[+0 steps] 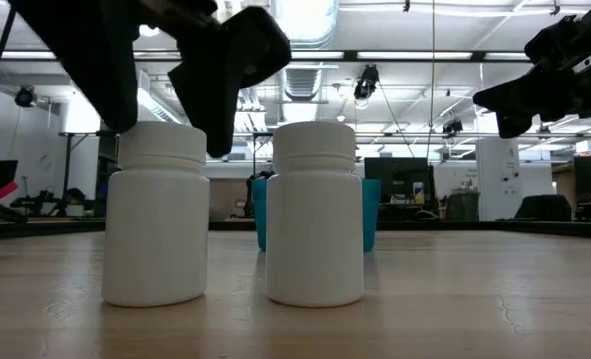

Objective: Pick and place pill bottles into a basket
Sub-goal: Put the white pill bottle into the blue bin

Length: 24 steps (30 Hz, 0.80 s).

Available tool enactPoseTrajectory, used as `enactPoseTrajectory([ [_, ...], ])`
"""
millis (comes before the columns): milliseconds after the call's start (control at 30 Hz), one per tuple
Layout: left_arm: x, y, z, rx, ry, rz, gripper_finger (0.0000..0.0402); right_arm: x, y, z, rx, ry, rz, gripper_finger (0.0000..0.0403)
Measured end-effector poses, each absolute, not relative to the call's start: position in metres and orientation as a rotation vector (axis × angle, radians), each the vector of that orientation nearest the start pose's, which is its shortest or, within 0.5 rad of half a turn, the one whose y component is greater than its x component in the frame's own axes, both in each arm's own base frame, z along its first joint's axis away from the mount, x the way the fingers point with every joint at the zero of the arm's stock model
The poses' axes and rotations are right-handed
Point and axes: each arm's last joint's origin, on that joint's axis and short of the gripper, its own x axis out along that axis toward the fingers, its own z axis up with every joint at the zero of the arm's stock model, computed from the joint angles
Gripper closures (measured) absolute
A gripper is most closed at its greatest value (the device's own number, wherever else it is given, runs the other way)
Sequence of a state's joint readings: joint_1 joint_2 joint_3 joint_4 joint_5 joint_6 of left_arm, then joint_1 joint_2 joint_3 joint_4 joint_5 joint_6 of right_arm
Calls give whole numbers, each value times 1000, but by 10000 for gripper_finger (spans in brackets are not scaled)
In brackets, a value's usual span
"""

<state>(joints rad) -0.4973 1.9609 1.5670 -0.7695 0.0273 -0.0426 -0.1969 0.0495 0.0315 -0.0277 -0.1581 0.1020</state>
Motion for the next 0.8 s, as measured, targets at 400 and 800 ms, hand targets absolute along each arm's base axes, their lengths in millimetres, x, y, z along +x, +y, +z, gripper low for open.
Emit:
enactPoseTrajectory([
  [400,358,-195,211,229,1139,-438,174,98,-15,167,111,46,-41,394],
  [800,359,-196,204,229,1154,-441,226,98,-15,167,112,47,-41,394],
])
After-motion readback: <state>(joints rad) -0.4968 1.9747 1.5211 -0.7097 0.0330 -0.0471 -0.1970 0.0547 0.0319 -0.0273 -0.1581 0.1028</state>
